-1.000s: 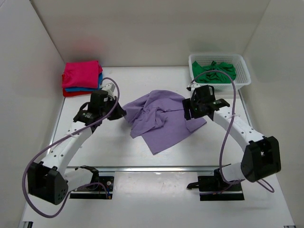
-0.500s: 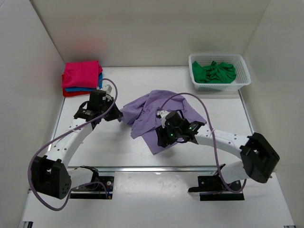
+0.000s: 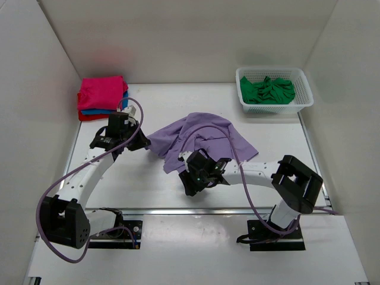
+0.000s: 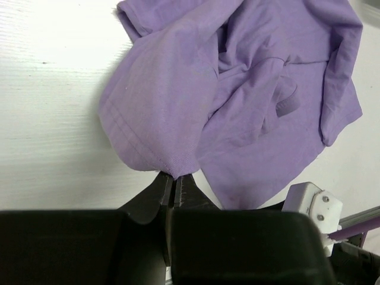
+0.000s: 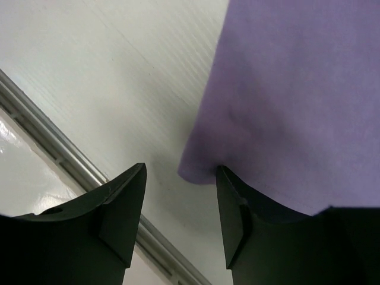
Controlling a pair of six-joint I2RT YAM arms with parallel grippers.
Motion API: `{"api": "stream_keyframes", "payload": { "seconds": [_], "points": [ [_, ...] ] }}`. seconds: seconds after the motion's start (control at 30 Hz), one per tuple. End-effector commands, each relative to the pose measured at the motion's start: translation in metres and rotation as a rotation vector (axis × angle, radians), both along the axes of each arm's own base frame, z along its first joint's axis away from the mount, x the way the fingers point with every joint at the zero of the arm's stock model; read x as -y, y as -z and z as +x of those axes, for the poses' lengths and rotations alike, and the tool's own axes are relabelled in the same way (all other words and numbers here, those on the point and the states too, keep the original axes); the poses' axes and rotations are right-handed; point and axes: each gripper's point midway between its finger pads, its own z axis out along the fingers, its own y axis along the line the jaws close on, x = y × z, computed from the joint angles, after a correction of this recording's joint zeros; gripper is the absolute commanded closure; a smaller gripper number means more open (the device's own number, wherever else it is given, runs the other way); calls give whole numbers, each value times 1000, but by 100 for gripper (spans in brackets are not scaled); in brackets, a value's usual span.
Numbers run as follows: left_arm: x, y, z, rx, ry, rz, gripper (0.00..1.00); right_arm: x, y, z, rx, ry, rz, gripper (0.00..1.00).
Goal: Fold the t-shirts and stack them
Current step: Flatten out the tshirt
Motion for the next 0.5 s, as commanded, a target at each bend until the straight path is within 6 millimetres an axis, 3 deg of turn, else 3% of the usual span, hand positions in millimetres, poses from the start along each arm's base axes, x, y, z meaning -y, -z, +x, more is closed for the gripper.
{"api": "stream_keyframes", "payload": {
  "seconds": [0.0, 0.1, 0.17, 0.2, 0.23, 0.3, 0.33, 0.37, 0.43, 0.47],
  "points": [
    [-7, -7, -3, 26, -3, 4, 100, -3, 10, 7, 48, 38, -91, 52],
    [-15, -8, -1, 30, -17, 9, 100, 6, 26, 10, 76, 63, -210, 53],
    [-21, -17, 3, 50, -33, 8, 100, 17, 44, 9, 66, 89, -328, 61],
    [-26, -21, 6, 56, -49, 10, 100, 19, 49, 9, 63, 97, -351, 69],
    [-29, -22, 6, 54, -55, 5, 100, 28, 59, 7, 42, 108, -411, 100],
    [-38, -32, 9, 68, -71, 8, 100, 34, 56, 5, 27, 96, -446, 99],
    [-40, -41, 11, 85, -72, 0, 100, 36, 46, 6, 42, 89, -447, 100],
    [-50, -57, 19, 117, -95, -13, 100, 35, 24, 14, 75, 71, -428, 100],
    [-66, -100, 38, 204, -117, -70, 100, 35, -27, 33, 139, 49, -369, 100],
    [-67, -116, 43, 235, -120, -102, 100, 39, -65, 51, 199, 100, -301, 100]
  ]
}}
